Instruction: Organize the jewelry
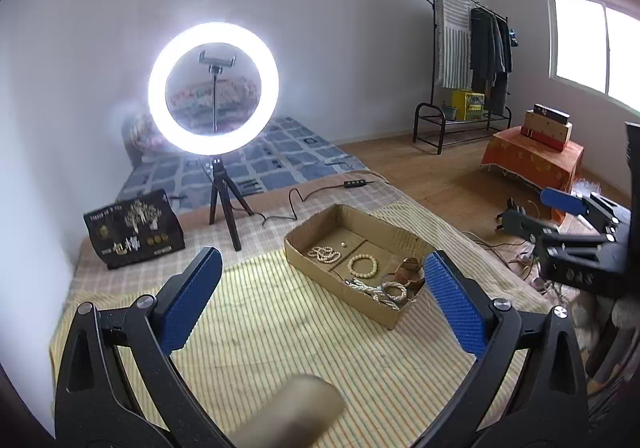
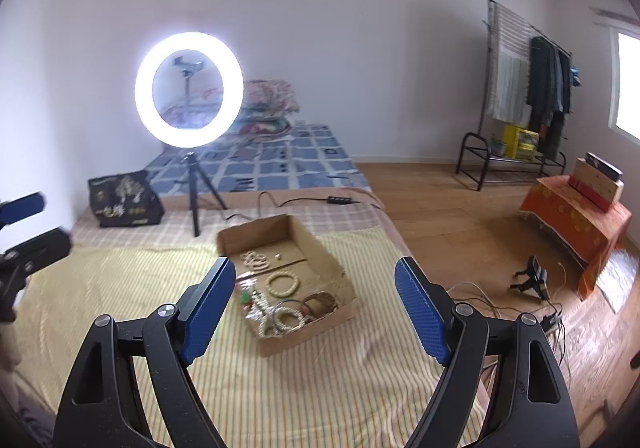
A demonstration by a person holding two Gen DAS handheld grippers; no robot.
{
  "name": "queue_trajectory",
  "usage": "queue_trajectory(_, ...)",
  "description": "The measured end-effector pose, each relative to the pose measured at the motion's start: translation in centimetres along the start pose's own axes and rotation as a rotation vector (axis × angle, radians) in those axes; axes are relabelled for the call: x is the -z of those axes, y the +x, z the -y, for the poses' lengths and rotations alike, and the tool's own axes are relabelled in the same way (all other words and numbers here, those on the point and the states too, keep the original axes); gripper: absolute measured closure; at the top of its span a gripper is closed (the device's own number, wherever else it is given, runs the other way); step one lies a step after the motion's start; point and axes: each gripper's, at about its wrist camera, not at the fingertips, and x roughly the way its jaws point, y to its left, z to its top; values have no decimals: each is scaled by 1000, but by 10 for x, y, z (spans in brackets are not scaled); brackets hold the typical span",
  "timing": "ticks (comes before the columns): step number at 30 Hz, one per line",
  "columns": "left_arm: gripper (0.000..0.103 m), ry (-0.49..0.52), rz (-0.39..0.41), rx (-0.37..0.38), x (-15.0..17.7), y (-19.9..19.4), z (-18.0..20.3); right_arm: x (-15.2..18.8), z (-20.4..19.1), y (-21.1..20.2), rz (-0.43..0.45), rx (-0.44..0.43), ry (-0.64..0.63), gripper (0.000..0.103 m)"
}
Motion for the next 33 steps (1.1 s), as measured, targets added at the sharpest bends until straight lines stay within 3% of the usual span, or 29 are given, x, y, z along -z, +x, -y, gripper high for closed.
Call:
queue_trajectory(7, 0, 8, 1, -24, 7, 4, -3, 2, 11, 18, -27, 9, 98, 21)
queue_trajectory(19, 0, 43, -22, -48, 18, 6, -1, 9, -14, 21, -32, 34, -21, 21)
queue_trajectory(33, 0, 32, -28, -44, 22, 5, -2, 11, -8, 22, -39, 63, -23, 21)
